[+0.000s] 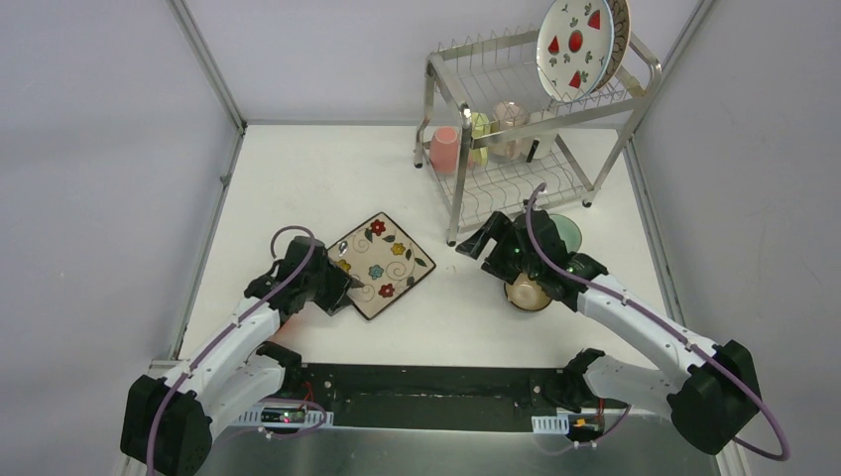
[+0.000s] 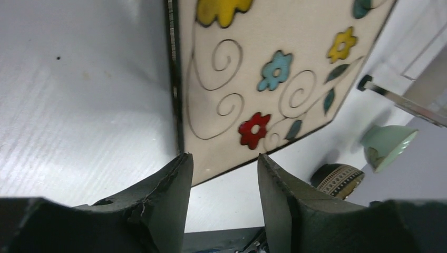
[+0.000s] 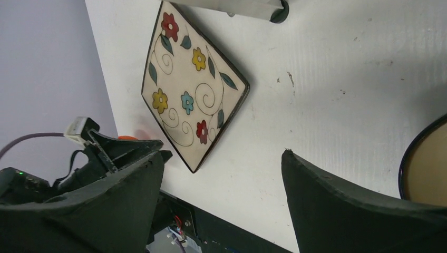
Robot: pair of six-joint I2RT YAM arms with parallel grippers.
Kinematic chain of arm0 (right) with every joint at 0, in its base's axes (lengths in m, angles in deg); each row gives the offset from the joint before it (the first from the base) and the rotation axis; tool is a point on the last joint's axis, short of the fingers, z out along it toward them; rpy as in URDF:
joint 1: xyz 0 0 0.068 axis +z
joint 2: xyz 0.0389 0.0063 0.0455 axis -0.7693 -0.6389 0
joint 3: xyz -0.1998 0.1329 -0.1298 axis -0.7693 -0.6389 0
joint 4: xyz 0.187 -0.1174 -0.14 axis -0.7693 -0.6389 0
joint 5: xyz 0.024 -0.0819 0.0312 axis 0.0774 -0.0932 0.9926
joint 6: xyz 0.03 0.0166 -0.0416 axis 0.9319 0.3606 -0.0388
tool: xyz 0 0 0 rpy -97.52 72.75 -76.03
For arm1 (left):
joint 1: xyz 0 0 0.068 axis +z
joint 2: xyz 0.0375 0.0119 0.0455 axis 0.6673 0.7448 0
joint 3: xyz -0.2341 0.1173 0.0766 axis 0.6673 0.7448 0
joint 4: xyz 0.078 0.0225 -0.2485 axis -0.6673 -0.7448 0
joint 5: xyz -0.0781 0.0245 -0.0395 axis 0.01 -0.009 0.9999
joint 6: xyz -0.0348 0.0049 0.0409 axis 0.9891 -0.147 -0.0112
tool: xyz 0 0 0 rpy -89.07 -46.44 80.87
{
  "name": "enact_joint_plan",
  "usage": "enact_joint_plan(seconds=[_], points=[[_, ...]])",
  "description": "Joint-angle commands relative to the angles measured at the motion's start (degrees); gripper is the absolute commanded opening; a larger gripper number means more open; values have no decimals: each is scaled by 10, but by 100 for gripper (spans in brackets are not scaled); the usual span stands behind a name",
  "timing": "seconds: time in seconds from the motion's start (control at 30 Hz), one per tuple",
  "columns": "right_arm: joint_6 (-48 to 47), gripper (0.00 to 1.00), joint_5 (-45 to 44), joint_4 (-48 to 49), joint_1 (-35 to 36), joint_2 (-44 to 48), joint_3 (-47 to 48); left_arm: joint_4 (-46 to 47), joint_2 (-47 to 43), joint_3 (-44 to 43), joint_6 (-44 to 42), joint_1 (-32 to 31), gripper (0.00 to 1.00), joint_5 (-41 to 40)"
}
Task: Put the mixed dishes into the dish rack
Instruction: Move the plate to the center of the board, then pick up the plate at the center of the board.
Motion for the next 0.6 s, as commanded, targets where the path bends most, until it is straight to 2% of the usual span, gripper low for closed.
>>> enact_joint_plan(seconds=[0.0, 0.17, 0.3, 0.37, 0.57], points=[[-5, 84, -15, 11, 20, 5, 28, 6, -17, -54, -40, -2, 51, -42], [5, 84, -30, 49, 58, 5, 6, 14, -1, -128, -155, -1, 63, -89], [14, 84, -54, 66, 93, -21, 3, 51, 44, -173, -242, 6, 72, -99], [20, 84, -55, 72, 109, -36, 8, 76, 78, -191, -284, 28, 73, -78], [21, 84, -53, 93, 131, -46, 17, 91, 241, -289, -360, 143, 72, 106]])
